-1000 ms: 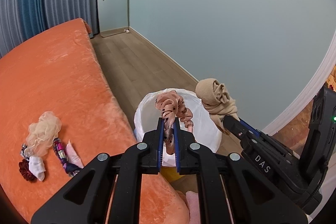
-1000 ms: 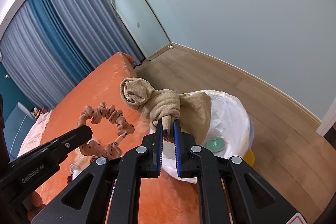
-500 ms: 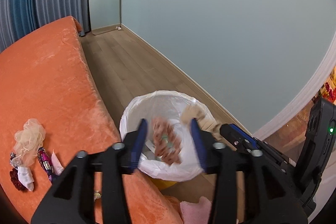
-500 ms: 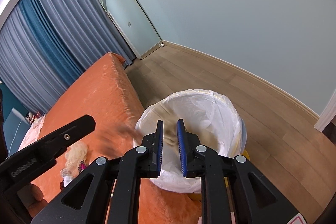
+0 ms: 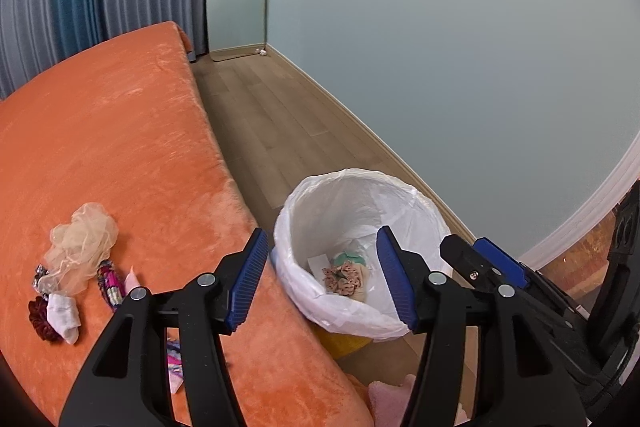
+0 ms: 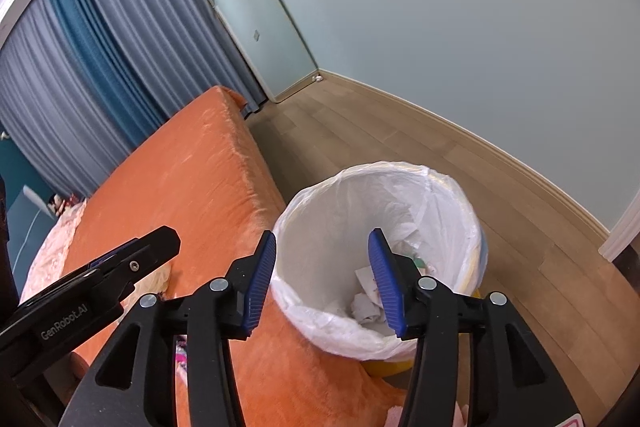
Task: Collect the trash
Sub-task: 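Move both open tools back over the white sock and patterned scarf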
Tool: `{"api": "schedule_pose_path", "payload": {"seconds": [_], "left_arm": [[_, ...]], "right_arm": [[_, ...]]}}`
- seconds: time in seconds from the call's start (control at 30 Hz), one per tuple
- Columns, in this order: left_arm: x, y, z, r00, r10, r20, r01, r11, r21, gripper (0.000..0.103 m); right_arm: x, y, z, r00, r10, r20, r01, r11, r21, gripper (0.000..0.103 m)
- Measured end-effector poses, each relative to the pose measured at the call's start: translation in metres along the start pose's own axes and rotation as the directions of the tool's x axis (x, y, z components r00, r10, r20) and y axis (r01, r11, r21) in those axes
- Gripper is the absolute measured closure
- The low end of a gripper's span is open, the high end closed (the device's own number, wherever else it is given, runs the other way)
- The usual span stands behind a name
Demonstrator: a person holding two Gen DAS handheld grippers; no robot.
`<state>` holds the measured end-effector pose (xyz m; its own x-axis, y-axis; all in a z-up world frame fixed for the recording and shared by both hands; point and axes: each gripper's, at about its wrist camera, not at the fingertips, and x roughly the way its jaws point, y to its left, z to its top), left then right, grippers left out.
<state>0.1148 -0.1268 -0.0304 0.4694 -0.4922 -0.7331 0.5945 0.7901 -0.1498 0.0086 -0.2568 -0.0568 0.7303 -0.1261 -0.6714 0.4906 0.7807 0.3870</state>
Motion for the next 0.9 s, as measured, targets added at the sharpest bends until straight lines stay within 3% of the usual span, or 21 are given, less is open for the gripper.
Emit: {"api": "schedule_pose_path", "payload": {"seconds": [0.4, 0.9], "left_arm": [[-0.045, 0.055, -0.02, 0.997, 0.072, 0.028, -0.068, 0.99, -0.121, 0.044], [-0.084, 0.139, -0.049, 0.987, 0.158, 0.037, -0.14, 0.943, -0.302, 0.033]], "right_arm": [[-0.007, 0.059, -0.021, 0.999, 0.044, -0.033, -0.047, 0.991, -0.127, 0.049], [-0.007, 0.13, -0.041, 0.995, 0.074, -0.068, -0.089, 0.961, -0.26, 0.048]]}}
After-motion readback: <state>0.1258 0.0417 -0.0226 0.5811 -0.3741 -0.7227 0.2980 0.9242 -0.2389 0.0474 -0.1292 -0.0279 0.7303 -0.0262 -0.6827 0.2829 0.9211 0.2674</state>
